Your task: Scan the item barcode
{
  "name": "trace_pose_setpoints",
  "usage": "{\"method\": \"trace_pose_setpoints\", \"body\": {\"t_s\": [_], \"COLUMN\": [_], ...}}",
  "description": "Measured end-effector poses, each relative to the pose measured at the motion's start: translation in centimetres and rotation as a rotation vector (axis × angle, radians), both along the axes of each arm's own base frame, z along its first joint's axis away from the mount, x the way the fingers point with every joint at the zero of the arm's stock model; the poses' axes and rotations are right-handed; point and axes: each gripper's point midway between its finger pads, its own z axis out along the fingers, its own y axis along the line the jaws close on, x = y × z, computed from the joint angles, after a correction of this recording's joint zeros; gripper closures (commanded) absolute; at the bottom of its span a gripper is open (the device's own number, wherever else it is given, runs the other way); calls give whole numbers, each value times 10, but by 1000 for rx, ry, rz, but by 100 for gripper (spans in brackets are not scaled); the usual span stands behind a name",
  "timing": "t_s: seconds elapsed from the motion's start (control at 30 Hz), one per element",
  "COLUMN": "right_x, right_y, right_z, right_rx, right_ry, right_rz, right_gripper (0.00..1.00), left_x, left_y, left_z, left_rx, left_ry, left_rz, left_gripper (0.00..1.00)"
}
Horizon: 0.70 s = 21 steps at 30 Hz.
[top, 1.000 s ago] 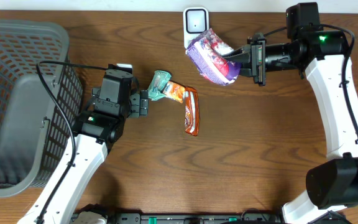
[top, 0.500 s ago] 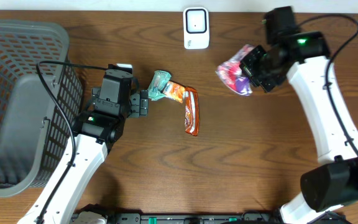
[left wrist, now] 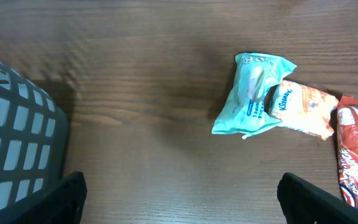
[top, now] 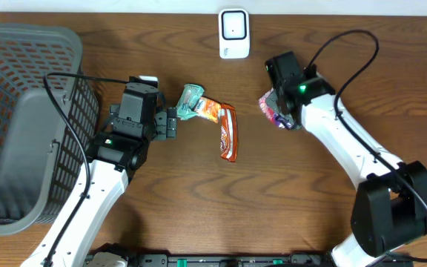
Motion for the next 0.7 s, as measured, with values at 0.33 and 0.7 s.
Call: {"method": "trace_pose_setpoints", "body": {"t_s": [0.33,0.7], "right_x": [-11,7], "right_y": [39,49], "right_z": [-21,64], "right_rx": [108,26], "right_ry": [56,-123], "right_rz": [376,720], "right_gripper": [35,19], "left_x": [0,0], "left_y": [0,0], "left_z": [0,0], "left_rx": [0,0], "left_ry": [0,0], "left_rz": [0,0], "left_gripper": [2,2]}}
